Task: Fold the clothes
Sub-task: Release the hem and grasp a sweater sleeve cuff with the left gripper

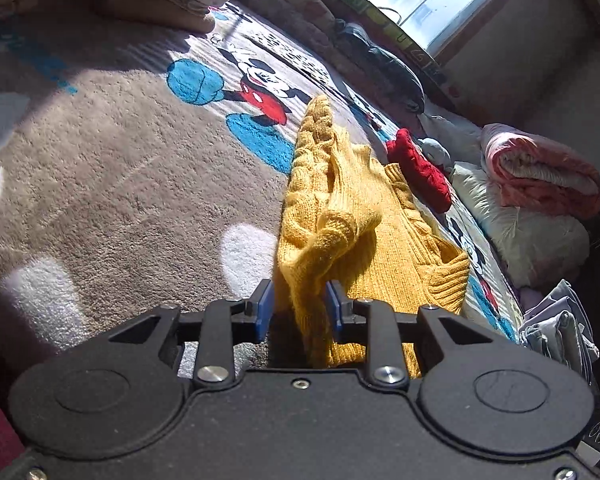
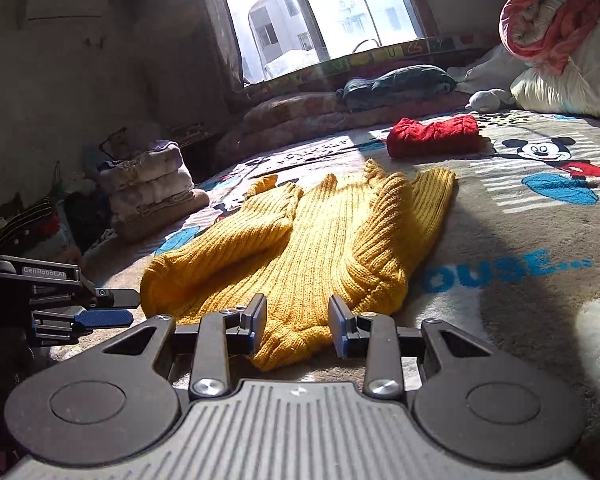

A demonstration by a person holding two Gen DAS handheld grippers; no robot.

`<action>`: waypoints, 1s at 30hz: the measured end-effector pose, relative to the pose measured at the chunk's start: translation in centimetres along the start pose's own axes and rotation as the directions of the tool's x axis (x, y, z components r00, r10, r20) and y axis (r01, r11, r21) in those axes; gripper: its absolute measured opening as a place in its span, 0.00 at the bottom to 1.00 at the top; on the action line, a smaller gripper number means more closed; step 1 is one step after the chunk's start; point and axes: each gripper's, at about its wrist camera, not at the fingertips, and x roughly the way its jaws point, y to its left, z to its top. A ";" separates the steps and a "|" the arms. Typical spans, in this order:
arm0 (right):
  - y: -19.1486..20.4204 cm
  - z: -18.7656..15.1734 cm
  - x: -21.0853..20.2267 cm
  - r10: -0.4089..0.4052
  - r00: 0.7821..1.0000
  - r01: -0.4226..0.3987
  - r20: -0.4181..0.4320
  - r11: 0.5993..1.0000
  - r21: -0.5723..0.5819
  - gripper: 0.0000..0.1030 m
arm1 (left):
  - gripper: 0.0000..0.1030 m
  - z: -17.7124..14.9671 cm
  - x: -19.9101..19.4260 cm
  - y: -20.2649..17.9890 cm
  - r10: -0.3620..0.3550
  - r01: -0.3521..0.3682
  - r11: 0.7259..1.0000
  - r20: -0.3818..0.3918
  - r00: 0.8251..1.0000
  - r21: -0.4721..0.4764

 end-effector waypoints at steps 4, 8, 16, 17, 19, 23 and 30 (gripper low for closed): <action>0.8 -0.1 1.9 0.056 0.998 -0.059 -0.033 0.995 -0.080 0.34 | 0.27 3.3 1.1 -1.7 -0.007 0.008 0.997 -0.018 1.000 0.077; 1.0 -0.1 3.1 0.095 0.995 -0.098 -0.041 0.992 -0.084 0.34 | 0.46 6.6 3.3 -4.2 -0.014 0.022 0.983 -0.048 0.999 0.183; 0.5 -0.8 5.3 0.143 0.985 -0.145 -0.098 0.989 -0.015 0.37 | 0.46 12.4 12.0 -8.6 0.042 0.005 0.937 -0.126 0.991 0.350; 0.4 -0.9 5.4 0.150 0.984 -0.151 -0.101 0.989 -0.006 0.41 | 0.46 12.9 13.1 -8.9 0.041 0.010 0.935 -0.136 0.990 0.356; 0.2 -1.1 5.6 0.175 0.979 -0.174 -0.101 0.984 0.024 0.46 | 0.46 13.7 15.2 -9.5 0.045 0.015 0.930 -0.154 0.987 0.366; -0.3 -1.5 5.8 0.198 0.976 -0.193 -0.096 0.980 0.058 0.48 | 0.46 14.6 19.0 -9.9 0.086 -0.006 0.919 -0.184 0.979 0.394; -0.9 -1.8 5.8 0.219 0.973 -0.211 -0.076 0.972 0.104 0.48 | 0.45 15.2 22.2 -9.5 0.178 -0.088 0.897 -0.173 0.969 0.433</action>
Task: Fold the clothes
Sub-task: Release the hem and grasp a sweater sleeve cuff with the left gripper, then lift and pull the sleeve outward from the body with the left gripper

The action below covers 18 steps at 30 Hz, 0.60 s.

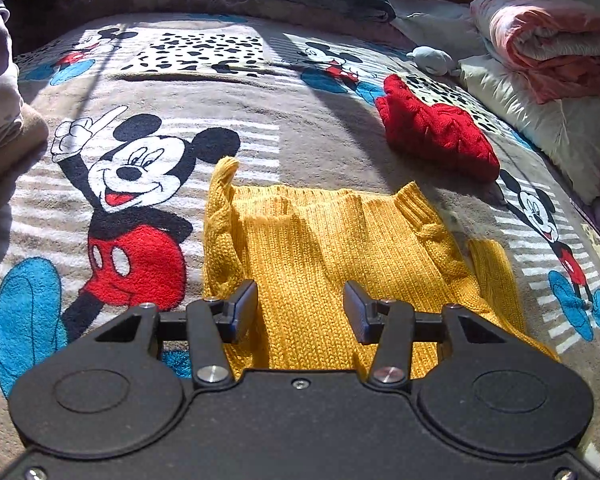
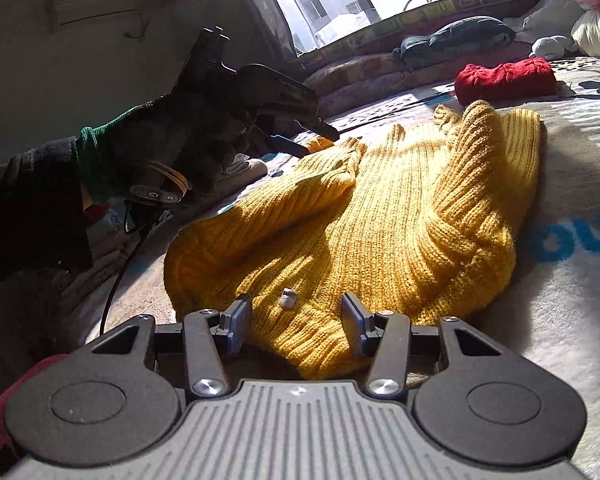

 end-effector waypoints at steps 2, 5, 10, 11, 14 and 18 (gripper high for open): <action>-0.1 -0.1 0.1 0.003 1.000 -0.003 0.005 1.000 0.009 0.48 | 0.45 0.3 0.4 0.3 0.018 -0.018 1.000 -0.001 1.000 -0.009; -0.3 -0.2 0.1 0.007 1.000 -0.007 0.010 1.000 0.020 0.48 | 0.45 0.6 1.0 0.8 0.028 -0.028 0.999 -0.011 1.000 -0.022; -0.5 -0.2 0.1 0.011 1.000 -0.012 0.016 0.999 0.030 0.48 | 0.45 0.9 2.7 1.5 0.014 -0.017 0.999 -0.055 0.998 -0.052; -0.5 -0.2 0.1 0.012 1.000 -0.012 0.017 0.999 0.030 0.48 | 0.44 0.9 2.9 1.6 0.009 -0.013 0.998 -0.060 0.998 -0.060; -0.6 -0.2 0.2 0.012 1.000 -0.013 0.020 0.999 0.029 0.48 | 0.20 1.0 3.3 1.6 -0.009 0.004 0.998 -0.067 0.998 -0.065; -0.6 -0.3 0.3 0.014 1.000 -0.015 0.023 1.000 0.026 0.48 | 0.06 1.0 2.0 1.1 -0.014 0.013 0.999 -0.023 1.000 -0.045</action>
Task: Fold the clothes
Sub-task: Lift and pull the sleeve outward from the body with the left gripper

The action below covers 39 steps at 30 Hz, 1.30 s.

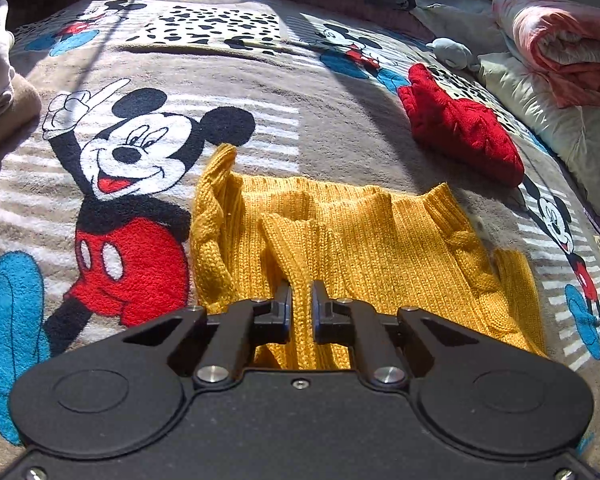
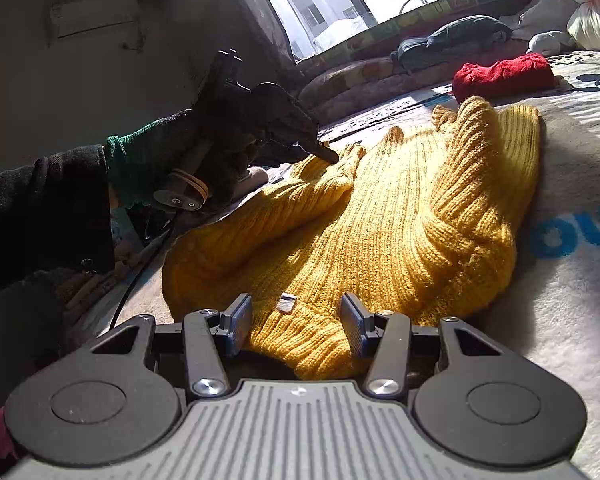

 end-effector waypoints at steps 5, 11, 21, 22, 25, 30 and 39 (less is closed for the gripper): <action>0.2 -0.1 0.0 -0.005 1.000 0.005 0.006 1.000 -0.017 0.48 | 0.06 -0.3 -4.5 0.2 -0.005 0.004 1.000 0.102 0.995 0.011; 0.7 -0.3 -0.1 -0.013 1.000 0.014 0.011 0.999 -0.035 0.48 | 0.06 -0.8 -11.3 2.6 0.010 -0.009 1.000 0.226 0.974 -0.005; 1.3 -0.5 -0.4 -0.032 0.999 0.033 0.015 0.998 -0.054 0.48 | 0.06 -3.7 -19.5 8.9 0.107 -0.075 0.992 0.355 0.929 -0.102; 1.3 -0.5 -0.4 -0.035 0.999 0.036 0.016 0.998 -0.057 0.48 | 0.06 -4.1 -20.0 9.6 0.121 -0.082 0.989 0.364 0.924 -0.119; 1.4 -0.5 -0.4 -0.039 0.999 0.040 0.018 0.997 -0.064 0.48 | 0.06 -5.5 -21.3 11.3 0.149 -0.094 0.982 0.378 0.914 -0.162; 1.5 -0.6 -0.5 -0.046 0.999 0.047 0.021 0.996 -0.075 0.48 | 0.06 -7.7 -22.3 14.1 0.202 -0.119 0.966 0.382 0.902 -0.229; 1.9 -0.6 -0.8 -0.069 0.997 0.071 0.014 0.992 -0.103 0.48 | 0.06 -11.6 -21.1 18.5 0.249 -0.125 0.933 0.355 0.901 -0.338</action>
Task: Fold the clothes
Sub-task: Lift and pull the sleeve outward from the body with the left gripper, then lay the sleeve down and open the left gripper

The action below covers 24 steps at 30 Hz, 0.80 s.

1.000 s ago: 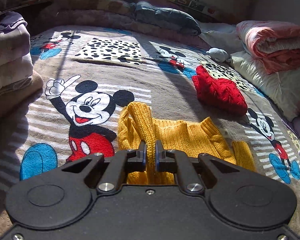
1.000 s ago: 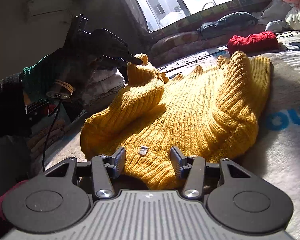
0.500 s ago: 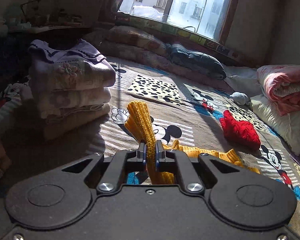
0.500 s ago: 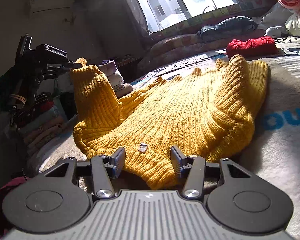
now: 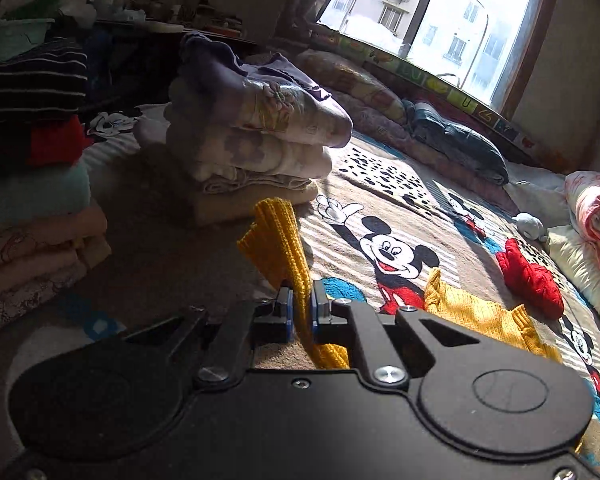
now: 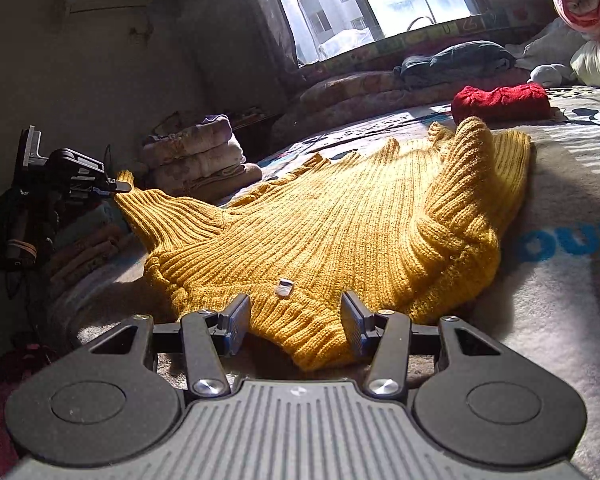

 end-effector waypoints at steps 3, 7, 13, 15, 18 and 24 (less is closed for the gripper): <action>0.2 0.0 0.0 -0.010 1.000 0.010 -0.003 1.000 -0.016 0.48 | 0.06 -1.3 1.1 1.6 0.019 -0.020 0.999 -0.015 1.000 -0.044; 0.4 -0.1 -0.1 -0.021 1.000 0.020 -0.007 0.999 -0.035 0.48 | 0.06 -2.6 2.2 3.4 0.028 -0.031 0.996 -0.032 0.999 -0.088; 0.5 -0.1 -0.1 -0.027 1.000 0.026 -0.011 0.999 -0.042 0.48 | 0.06 -4.0 3.5 5.9 0.022 -0.029 0.987 -0.043 0.999 -0.156; 0.7 -0.1 0.0 -0.031 0.999 0.030 -0.012 0.998 -0.048 0.49 | 0.06 -4.5 3.8 6.6 0.028 -0.036 0.984 -0.048 0.998 -0.176; 0.7 -0.2 -0.1 -0.035 0.999 0.034 -0.012 0.998 -0.053 0.49 | 0.07 -4.8 4.1 7.6 0.019 -0.030 0.979 -0.053 0.998 -0.204; 0.8 -0.3 -0.1 -0.040 0.999 0.039 -0.011 0.997 -0.061 0.49 | 0.17 -4.7 4.0 8.9 0.043 -0.057 0.964 -0.060 0.997 -0.258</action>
